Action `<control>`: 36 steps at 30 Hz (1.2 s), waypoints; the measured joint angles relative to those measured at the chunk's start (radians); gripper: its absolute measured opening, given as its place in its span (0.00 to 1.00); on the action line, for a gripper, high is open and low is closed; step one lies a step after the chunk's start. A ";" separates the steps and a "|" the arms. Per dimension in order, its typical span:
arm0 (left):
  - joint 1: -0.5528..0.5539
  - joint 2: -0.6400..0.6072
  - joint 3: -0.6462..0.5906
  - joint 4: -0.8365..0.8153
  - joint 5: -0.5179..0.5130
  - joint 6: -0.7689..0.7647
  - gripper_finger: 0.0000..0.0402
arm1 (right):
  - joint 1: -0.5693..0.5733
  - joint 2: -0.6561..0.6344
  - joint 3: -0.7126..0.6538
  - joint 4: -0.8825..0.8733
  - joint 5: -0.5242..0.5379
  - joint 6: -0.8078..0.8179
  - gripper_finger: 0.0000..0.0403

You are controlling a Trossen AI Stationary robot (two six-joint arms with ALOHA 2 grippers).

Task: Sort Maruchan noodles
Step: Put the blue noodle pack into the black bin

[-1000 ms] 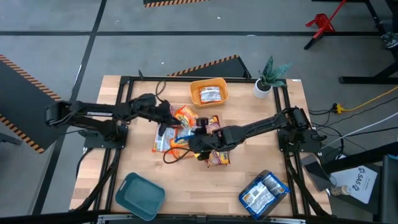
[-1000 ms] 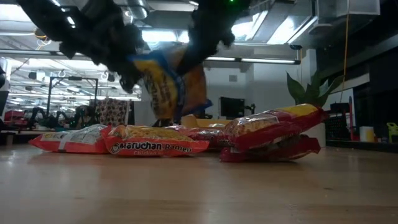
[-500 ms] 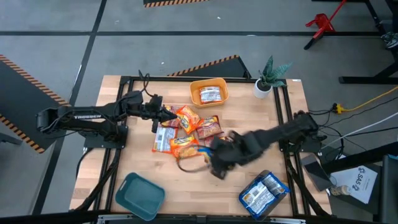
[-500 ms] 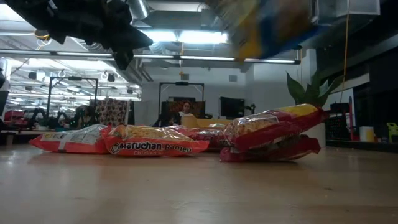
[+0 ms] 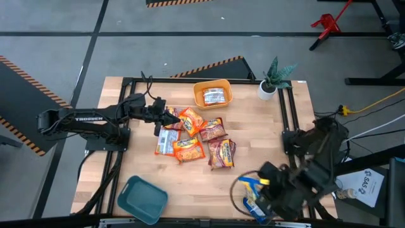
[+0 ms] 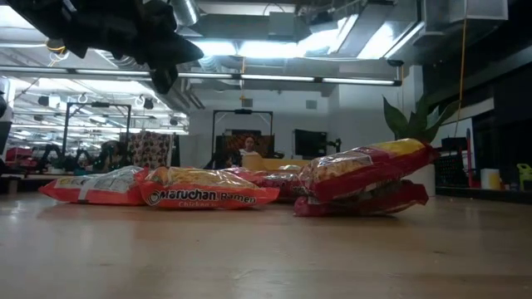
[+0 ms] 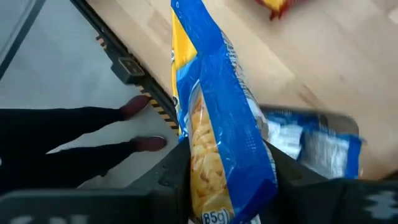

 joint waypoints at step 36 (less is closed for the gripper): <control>0.000 0.000 0.000 0.007 -0.135 -0.045 0.00 | 0.205 0.017 -0.297 0.193 0.210 0.577 0.29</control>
